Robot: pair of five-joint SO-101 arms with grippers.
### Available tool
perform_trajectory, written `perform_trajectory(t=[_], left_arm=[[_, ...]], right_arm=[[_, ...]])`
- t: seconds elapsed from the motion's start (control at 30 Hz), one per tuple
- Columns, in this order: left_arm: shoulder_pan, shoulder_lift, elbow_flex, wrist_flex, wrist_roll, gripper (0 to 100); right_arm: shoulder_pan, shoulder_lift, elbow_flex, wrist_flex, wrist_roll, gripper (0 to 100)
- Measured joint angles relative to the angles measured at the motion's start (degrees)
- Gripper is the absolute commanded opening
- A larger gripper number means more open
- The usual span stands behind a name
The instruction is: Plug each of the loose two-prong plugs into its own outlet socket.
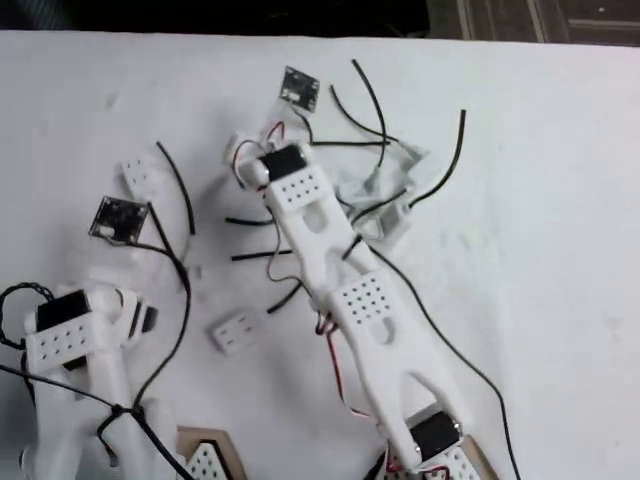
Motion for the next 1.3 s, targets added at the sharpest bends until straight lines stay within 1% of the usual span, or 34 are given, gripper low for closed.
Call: perform_trajectory(t=[0.13, 0.3, 0.43, 0.6, 0.7, 0.8, 0.93, 1.13, 1.3], left_arm=[[0.0, 0.0, 0.35, 0.0, 0.0, 23], [0.0, 0.0, 0.35, 0.0, 0.0, 23], [0.0, 0.0, 0.35, 0.0, 0.0, 23], [0.0, 0.0, 0.35, 0.0, 0.0, 23], [0.0, 0.0, 0.35, 0.0, 0.0, 23], [0.0, 0.0, 0.35, 0.0, 0.0, 23], [0.0, 0.0, 0.35, 0.0, 0.0, 23], [0.0, 0.0, 0.44, 0.0, 0.0, 23], [0.0, 0.0, 0.44, 0.0, 0.0, 23]], right_arm=[[-0.62, 1.67, -5.71, 7.12, -0.44, 23.9], [-0.79, 0.62, -6.59, 18.46, -0.35, 23.9], [-0.62, -0.79, -6.59, 23.12, -0.7, 23.9], [2.81, -3.69, -6.59, 28.75, -0.7, 23.9], [5.54, -5.8, -6.59, 30.42, -0.7, 23.9], [8.7, -7.12, -6.59, 29.89, -0.7, 23.9], [11.87, -7.03, -6.59, 23.65, -0.7, 23.7], [12.75, -4.75, -6.59, 11.69, 2.73, 23.7], [13.45, -2.46, -6.51, 7.65, 3.25, 23.6]])
